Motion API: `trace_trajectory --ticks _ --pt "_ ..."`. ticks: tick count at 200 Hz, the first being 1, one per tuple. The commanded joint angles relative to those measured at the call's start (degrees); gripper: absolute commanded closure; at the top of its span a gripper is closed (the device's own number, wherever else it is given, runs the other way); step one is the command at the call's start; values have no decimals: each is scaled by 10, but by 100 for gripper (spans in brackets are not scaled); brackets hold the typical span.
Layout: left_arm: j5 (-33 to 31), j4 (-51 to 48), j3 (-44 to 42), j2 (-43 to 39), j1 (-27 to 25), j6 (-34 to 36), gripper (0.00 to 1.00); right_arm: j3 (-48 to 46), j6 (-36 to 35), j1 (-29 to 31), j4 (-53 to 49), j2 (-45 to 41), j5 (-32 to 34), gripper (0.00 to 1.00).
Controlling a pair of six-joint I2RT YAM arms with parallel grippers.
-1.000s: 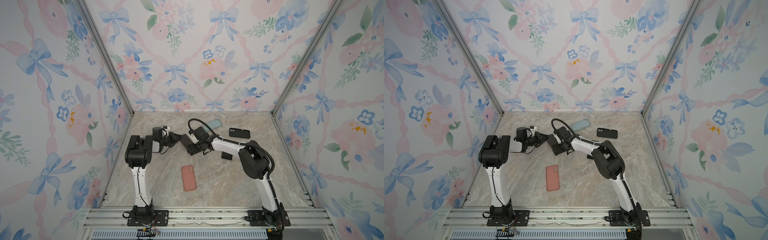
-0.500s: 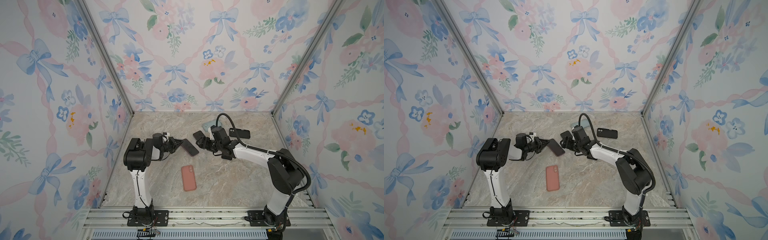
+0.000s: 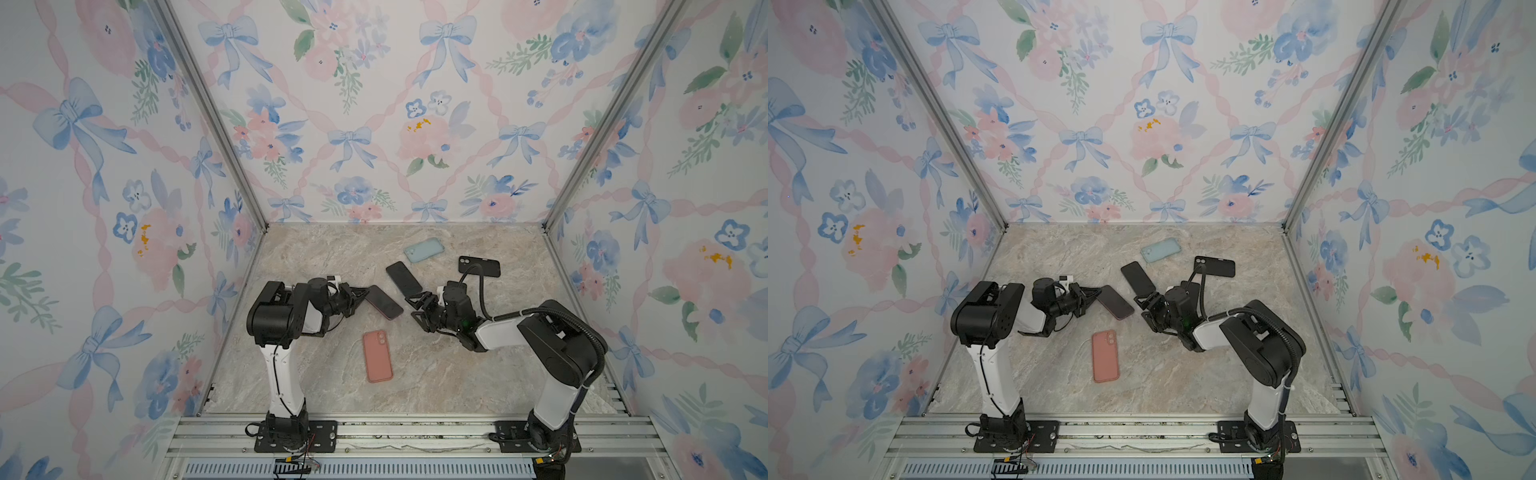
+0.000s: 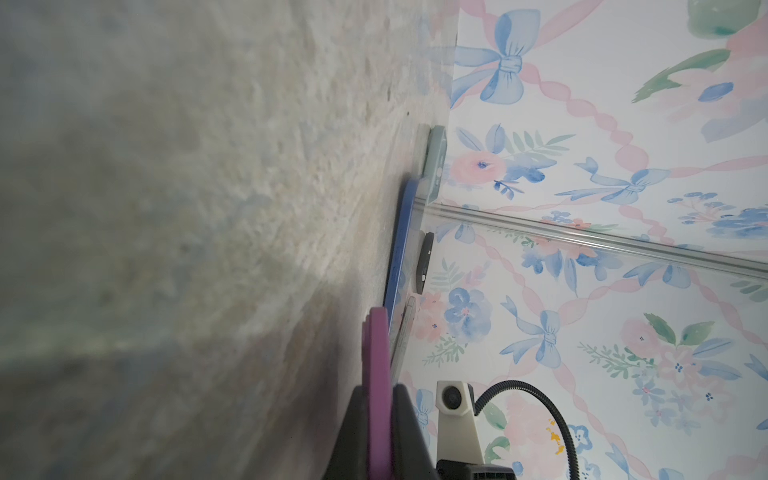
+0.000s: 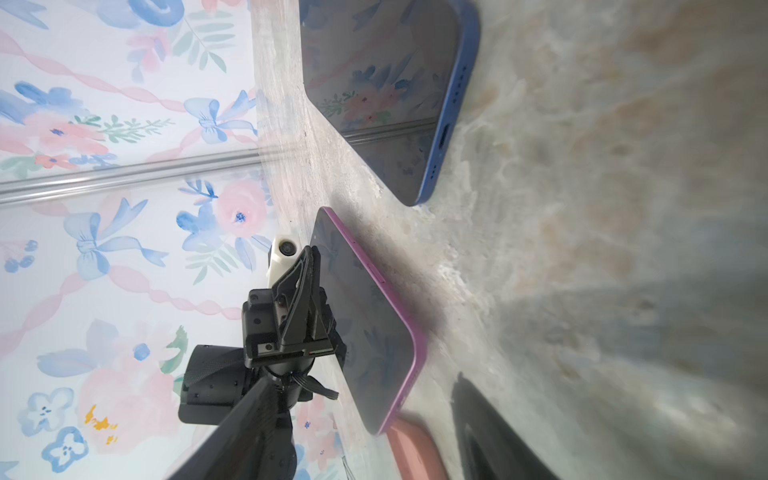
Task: Put the phone into the phone case
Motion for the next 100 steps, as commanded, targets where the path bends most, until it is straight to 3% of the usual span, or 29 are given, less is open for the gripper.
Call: trace_trajectory --ticks 1,24,58,100 --pt "-2 96 -15 -11 -9 -60 96 -17 58 12 108 19 22 31" --pt "-10 169 -26 -2 -15 -101 96 -22 70 15 135 31 26 32" --pt "-23 197 -36 -5 -23 -119 97 -19 71 18 141 35 28 35" --pt "-32 210 -36 -6 -32 -133 97 -4 76 22 176 55 24 47"
